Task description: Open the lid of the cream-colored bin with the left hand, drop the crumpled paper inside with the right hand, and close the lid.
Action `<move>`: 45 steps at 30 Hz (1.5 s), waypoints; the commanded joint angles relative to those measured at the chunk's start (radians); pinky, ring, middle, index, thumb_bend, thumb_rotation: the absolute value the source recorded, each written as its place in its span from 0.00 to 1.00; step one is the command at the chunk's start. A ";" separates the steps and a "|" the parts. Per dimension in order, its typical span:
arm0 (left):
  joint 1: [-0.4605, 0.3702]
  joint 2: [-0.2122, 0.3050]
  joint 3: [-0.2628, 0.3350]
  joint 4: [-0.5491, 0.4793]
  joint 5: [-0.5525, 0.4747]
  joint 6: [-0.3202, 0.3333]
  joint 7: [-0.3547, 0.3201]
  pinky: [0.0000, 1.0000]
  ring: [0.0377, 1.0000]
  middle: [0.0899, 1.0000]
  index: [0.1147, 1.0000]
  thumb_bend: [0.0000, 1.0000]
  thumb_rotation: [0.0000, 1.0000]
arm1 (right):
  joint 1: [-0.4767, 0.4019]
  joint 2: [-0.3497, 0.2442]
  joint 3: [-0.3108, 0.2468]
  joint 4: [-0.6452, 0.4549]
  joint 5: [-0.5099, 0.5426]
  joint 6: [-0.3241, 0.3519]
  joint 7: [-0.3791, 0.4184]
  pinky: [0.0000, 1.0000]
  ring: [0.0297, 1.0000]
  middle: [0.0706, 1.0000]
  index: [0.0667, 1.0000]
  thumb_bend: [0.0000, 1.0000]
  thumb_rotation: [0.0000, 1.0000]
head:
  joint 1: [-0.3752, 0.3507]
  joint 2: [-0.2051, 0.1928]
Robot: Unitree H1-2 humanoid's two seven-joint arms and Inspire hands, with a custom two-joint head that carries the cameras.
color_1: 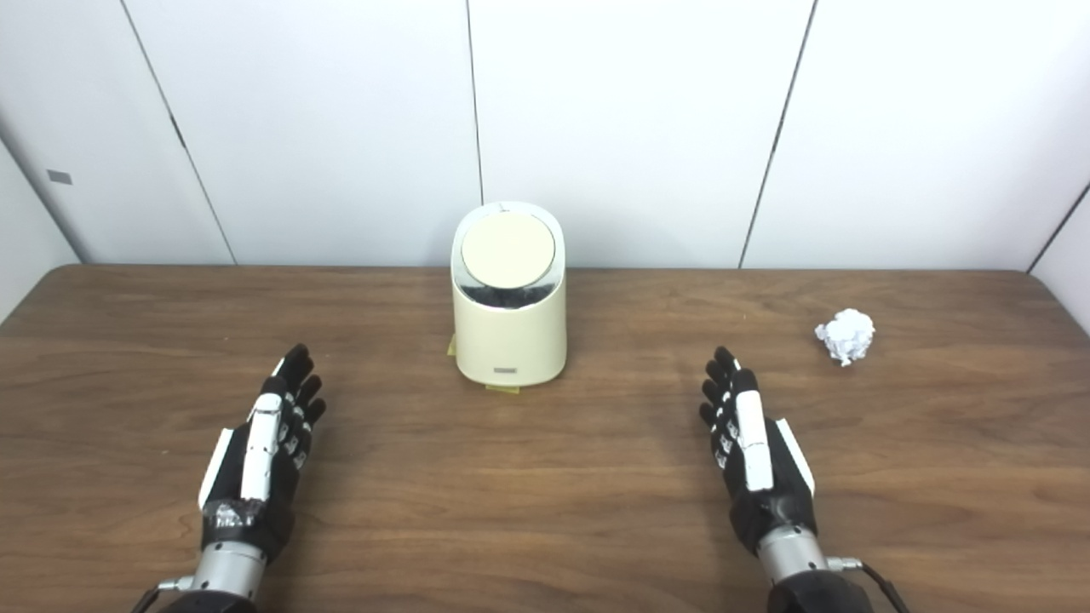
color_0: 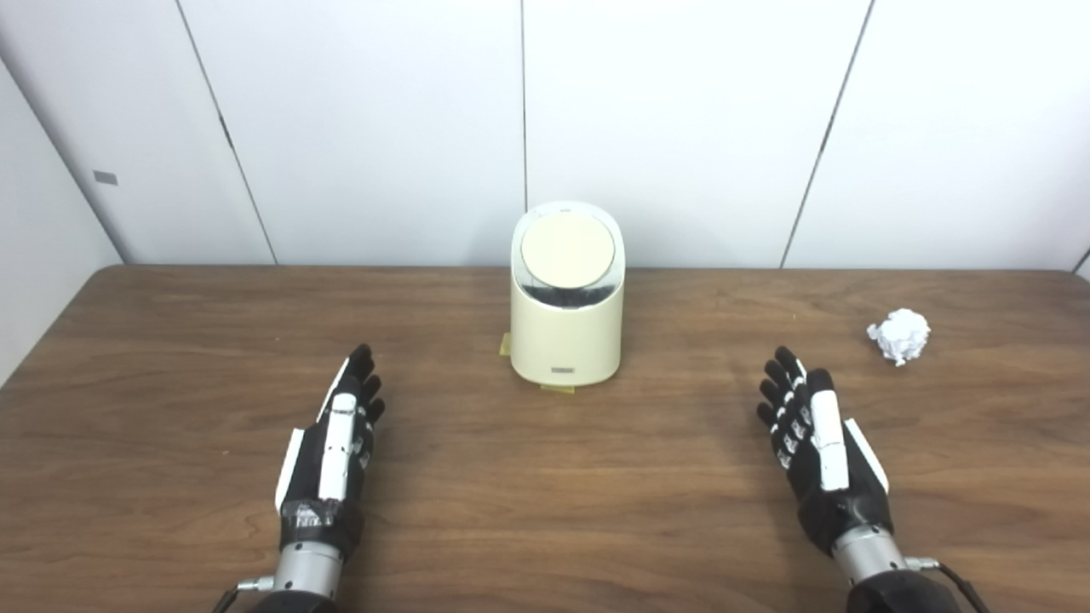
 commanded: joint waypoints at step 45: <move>-0.550 0.190 -0.100 -0.065 0.375 0.339 -0.096 0.87 0.93 0.96 1.00 0.88 0.34 | -0.044 -0.006 0.010 0.060 -0.006 -0.096 0.021 1.00 0.99 1.00 1.00 0.62 1.00 | 0.028 -0.055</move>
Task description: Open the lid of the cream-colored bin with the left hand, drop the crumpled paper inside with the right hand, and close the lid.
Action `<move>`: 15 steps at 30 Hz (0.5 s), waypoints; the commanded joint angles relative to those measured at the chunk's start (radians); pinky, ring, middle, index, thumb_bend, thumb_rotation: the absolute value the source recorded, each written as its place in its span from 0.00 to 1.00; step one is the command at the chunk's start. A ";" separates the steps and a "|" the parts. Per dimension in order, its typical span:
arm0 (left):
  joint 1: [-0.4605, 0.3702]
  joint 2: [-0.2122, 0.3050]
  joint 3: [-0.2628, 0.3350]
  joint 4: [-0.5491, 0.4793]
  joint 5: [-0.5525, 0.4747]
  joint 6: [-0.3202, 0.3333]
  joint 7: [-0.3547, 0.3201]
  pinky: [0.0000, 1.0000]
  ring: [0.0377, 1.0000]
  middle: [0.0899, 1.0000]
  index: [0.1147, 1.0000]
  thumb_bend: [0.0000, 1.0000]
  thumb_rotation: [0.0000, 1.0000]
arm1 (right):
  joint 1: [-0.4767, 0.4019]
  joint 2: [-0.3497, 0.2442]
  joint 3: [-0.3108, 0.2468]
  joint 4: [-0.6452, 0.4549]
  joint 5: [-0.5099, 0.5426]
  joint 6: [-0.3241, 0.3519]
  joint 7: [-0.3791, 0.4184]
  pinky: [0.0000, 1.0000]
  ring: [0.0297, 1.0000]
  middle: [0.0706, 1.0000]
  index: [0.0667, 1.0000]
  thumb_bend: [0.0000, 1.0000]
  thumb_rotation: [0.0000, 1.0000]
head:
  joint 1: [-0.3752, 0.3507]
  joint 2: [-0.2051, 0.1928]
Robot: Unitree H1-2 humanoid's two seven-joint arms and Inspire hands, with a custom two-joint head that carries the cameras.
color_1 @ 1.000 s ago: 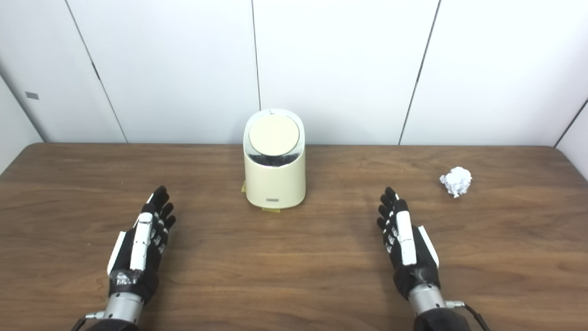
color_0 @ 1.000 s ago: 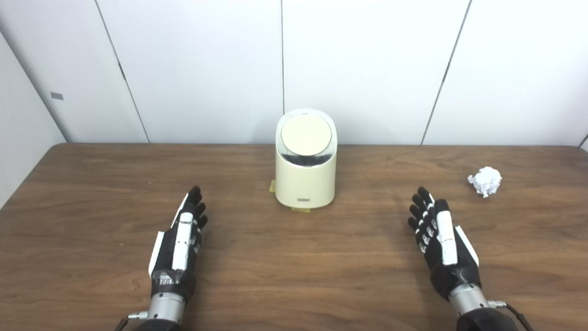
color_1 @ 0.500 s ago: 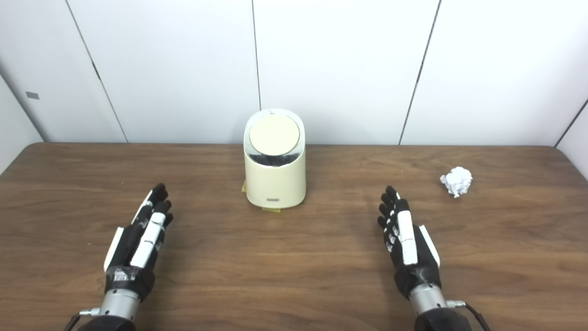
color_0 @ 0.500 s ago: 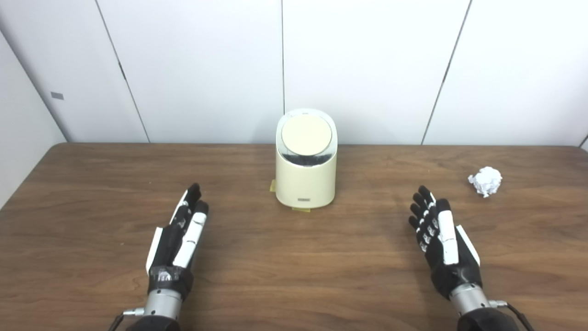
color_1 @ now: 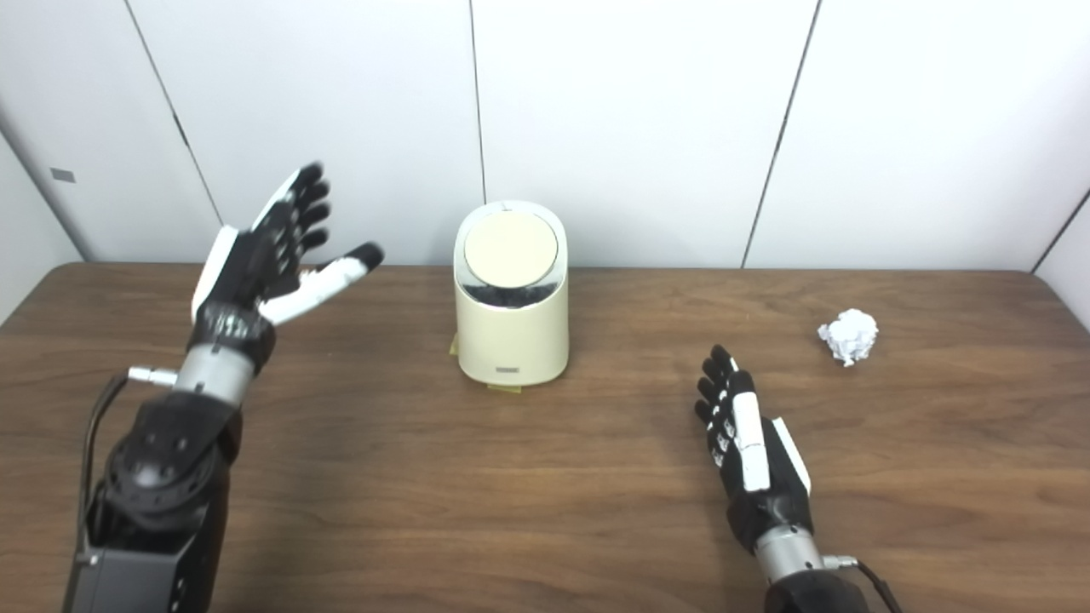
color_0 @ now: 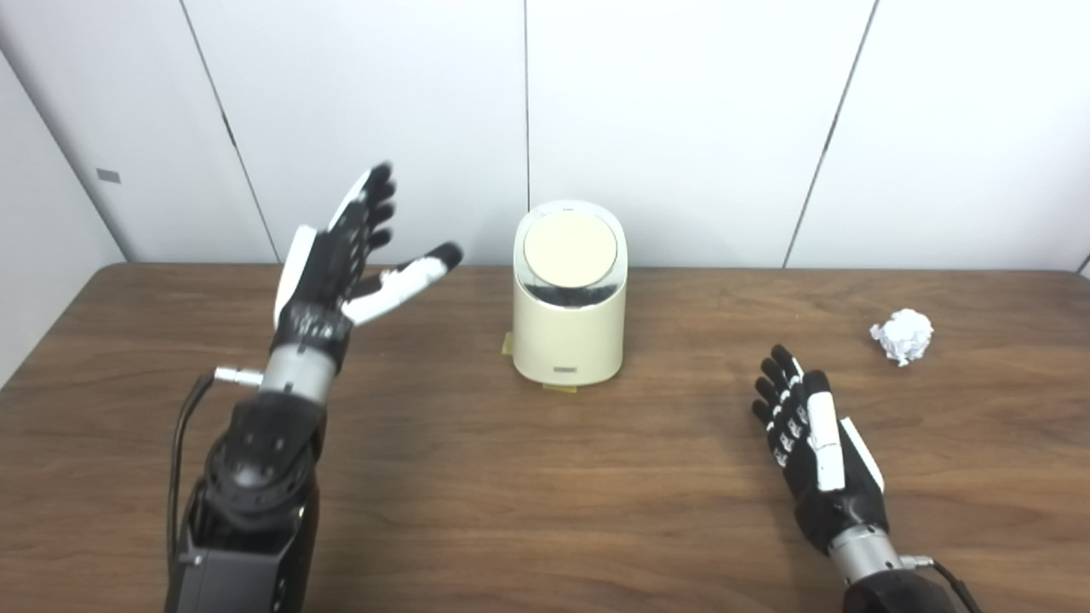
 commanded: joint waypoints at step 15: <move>-0.403 -0.028 -0.116 0.346 0.356 0.003 -0.334 0.74 0.88 0.94 0.94 0.91 0.21 | -0.034 0.011 0.010 0.001 -0.031 -0.027 -0.013 1.00 0.98 0.99 1.00 0.61 1.00 | 0.004 -0.001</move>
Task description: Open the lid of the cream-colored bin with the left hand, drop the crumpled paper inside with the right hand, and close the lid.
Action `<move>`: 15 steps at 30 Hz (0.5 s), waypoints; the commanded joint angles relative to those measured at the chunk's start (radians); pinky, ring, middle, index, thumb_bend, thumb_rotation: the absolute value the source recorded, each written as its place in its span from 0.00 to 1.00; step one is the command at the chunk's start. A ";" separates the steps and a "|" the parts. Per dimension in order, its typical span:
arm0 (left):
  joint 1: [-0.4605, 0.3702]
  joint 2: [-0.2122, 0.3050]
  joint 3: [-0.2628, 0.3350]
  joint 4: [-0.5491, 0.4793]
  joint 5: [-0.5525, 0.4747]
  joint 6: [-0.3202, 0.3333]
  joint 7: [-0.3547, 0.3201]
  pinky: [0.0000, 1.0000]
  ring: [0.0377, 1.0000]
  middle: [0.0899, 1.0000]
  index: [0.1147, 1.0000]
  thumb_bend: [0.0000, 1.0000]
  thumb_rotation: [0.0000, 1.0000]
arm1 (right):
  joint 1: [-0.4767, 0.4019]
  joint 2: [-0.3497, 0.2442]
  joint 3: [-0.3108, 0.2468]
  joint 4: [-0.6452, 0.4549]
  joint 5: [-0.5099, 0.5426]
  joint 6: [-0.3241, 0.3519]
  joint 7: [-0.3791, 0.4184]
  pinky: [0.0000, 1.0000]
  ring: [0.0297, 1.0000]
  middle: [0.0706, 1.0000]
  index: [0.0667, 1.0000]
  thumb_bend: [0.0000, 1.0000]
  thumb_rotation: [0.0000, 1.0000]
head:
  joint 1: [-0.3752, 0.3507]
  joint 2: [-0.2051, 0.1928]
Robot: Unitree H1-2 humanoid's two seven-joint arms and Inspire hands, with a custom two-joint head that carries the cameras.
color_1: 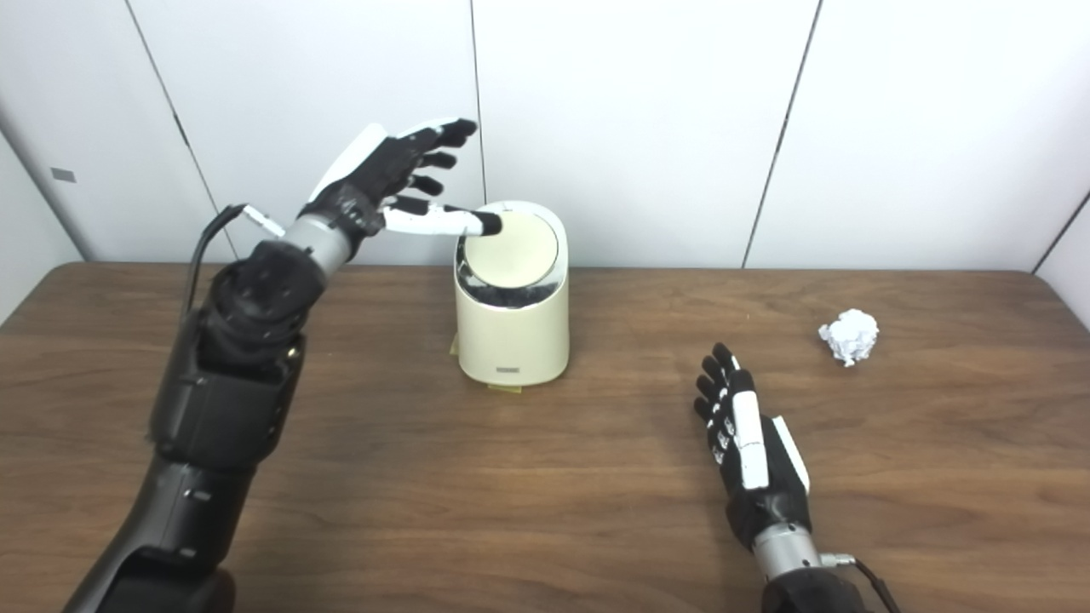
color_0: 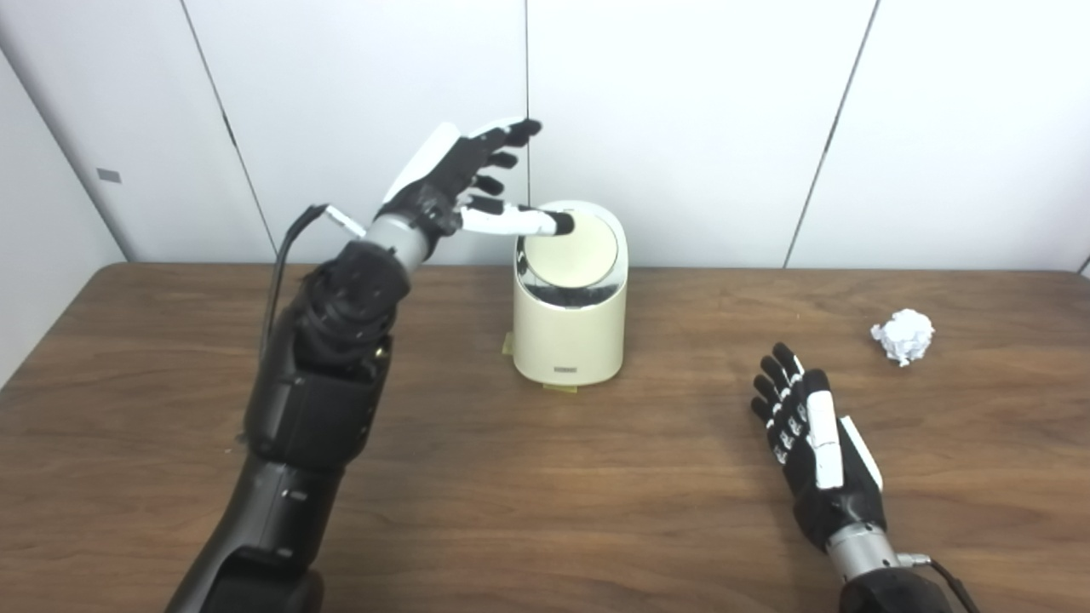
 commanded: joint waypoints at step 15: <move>-0.179 0.023 -0.173 0.142 0.100 -0.036 0.087 0.87 1.00 1.00 0.96 0.89 0.07 | -0.020 0.020 0.027 -0.021 -0.027 -0.035 -0.008 1.00 0.97 0.97 1.00 0.63 1.00 | -0.005 0.012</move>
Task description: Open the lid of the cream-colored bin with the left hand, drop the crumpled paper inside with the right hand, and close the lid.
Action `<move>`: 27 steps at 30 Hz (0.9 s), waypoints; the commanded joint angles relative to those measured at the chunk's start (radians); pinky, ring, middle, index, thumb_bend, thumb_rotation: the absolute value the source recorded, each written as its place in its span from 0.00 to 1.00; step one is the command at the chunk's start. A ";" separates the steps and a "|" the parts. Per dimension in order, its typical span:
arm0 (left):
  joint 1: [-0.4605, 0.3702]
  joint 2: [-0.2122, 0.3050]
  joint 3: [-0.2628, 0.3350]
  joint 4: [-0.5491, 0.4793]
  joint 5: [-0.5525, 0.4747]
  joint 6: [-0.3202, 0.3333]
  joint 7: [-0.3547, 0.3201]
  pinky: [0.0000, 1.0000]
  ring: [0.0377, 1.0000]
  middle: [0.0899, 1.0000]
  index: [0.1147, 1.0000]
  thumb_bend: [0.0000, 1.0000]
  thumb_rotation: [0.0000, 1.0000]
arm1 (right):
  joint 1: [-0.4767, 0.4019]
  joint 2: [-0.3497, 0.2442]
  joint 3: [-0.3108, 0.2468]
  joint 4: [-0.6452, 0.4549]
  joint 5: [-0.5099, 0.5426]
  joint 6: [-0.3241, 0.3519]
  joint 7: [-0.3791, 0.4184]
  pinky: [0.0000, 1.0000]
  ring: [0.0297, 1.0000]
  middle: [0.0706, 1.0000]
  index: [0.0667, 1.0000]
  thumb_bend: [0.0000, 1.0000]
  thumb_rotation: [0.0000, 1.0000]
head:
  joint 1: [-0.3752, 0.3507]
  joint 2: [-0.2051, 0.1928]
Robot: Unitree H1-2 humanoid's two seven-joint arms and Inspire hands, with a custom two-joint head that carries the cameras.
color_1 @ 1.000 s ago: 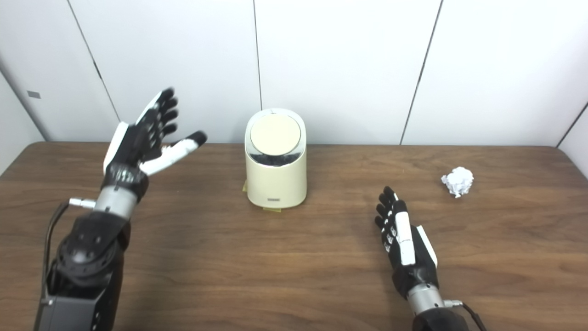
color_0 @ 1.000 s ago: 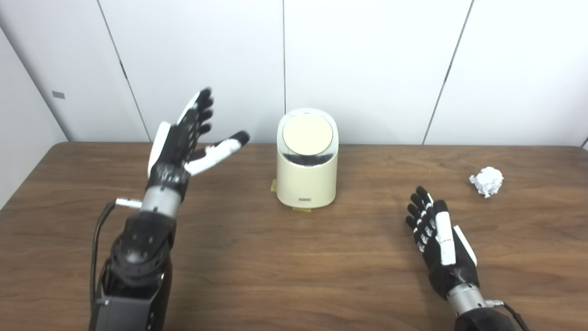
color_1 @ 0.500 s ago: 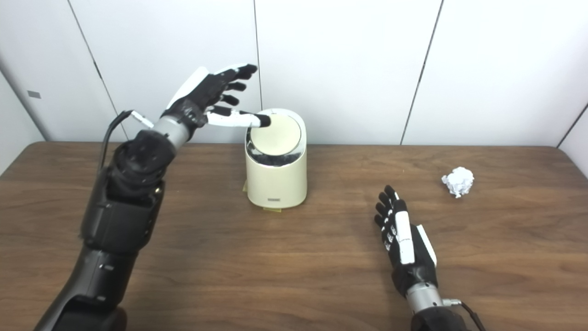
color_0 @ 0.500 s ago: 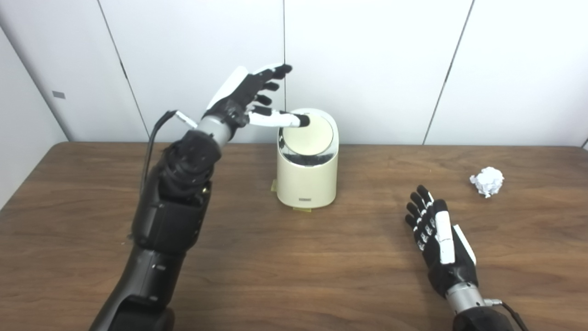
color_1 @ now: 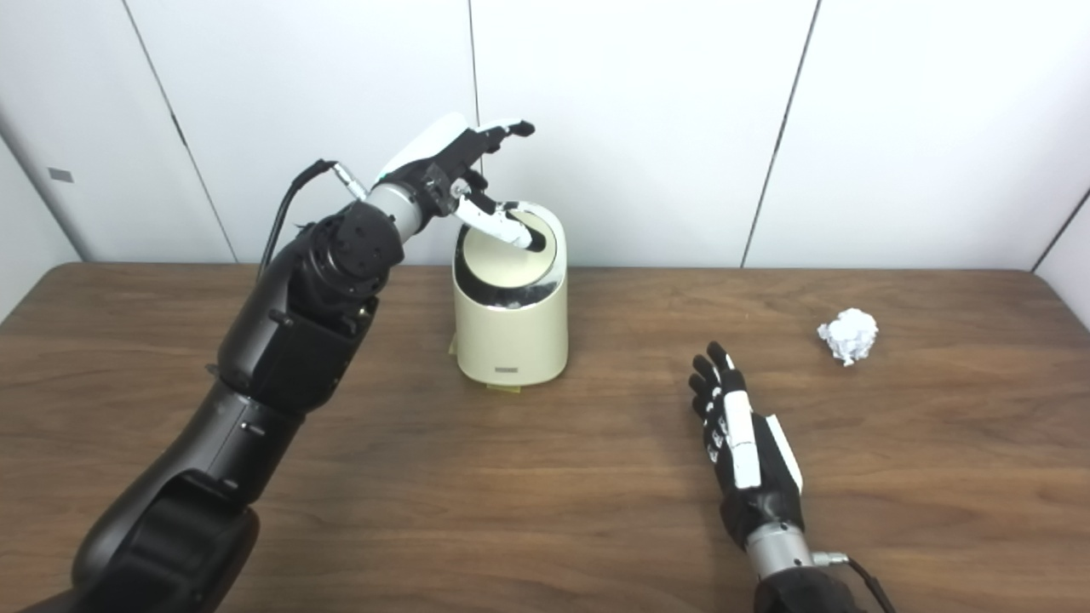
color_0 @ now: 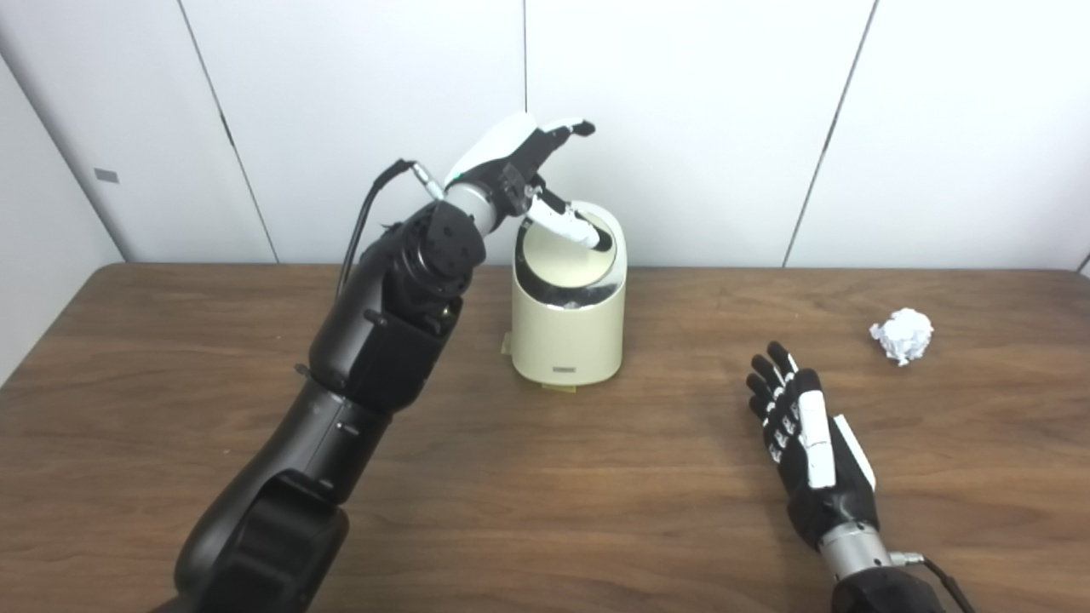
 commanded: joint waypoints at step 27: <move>-0.059 0.063 -0.084 0.141 0.125 -0.196 0.168 0.84 0.96 0.96 0.91 0.89 0.01 | -0.012 -0.005 0.009 -0.044 0.023 -0.017 0.014 1.00 0.98 0.98 1.00 0.65 1.00 | 0.008 0.013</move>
